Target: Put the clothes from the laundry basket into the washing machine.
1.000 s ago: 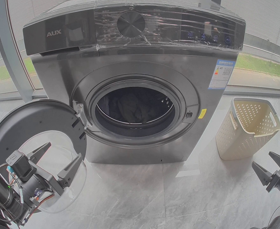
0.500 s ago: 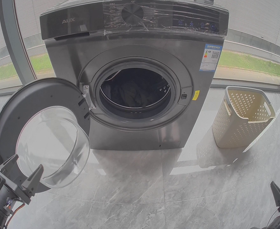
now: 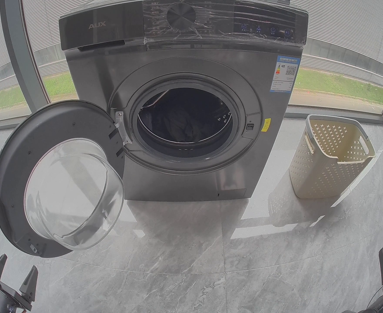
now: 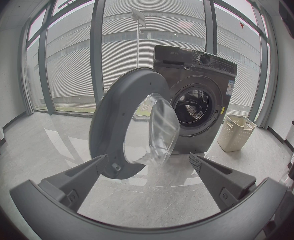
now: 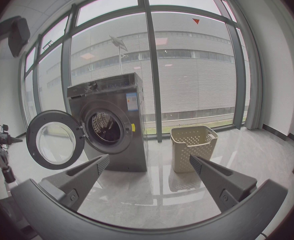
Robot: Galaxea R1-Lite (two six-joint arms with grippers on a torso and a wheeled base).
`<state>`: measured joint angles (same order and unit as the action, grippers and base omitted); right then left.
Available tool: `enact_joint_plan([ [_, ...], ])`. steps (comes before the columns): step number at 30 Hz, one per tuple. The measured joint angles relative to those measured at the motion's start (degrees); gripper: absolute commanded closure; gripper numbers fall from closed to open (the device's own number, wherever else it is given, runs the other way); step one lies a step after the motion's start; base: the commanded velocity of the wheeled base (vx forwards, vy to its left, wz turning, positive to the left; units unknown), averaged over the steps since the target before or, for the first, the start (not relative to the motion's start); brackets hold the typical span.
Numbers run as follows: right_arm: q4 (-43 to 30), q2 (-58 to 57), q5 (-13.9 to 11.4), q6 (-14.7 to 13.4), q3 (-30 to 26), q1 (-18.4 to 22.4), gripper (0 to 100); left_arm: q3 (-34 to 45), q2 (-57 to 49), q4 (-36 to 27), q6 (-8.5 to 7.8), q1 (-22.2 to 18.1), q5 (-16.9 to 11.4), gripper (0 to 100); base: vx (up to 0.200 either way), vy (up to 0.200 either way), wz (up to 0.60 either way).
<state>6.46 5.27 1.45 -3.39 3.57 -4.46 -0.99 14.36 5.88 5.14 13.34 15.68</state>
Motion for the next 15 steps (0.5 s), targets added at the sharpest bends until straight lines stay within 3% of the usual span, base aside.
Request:
enact_joint_plan([
  [2,-2.04,-0.98,0.05,0.57,-0.74,1.35,0,0.00,-3.34,-2.73,-0.90,-2.32,-0.90,0,0.000,0.000,0.00],
  [7,-4.55,-2.73,-0.28,1.89,-2.17,3.23,0,0.00,-7.19,-2.55,-4.35,-10.67,-3.07,0,0.000,0.000,0.00],
  [11,-5.40,-3.67,-0.55,2.06,-2.45,3.91,0,-0.02,-8.69,-2.38,-5.61,-15.42,-5.56,0,0.000,0.000,0.00],
  [15,-5.86,-4.17,-0.61,2.22,-2.54,4.30,0,-0.02,-9.94,-3.06,-5.50,-15.24,-8.33,0,0.000,0.000,0.00],
])
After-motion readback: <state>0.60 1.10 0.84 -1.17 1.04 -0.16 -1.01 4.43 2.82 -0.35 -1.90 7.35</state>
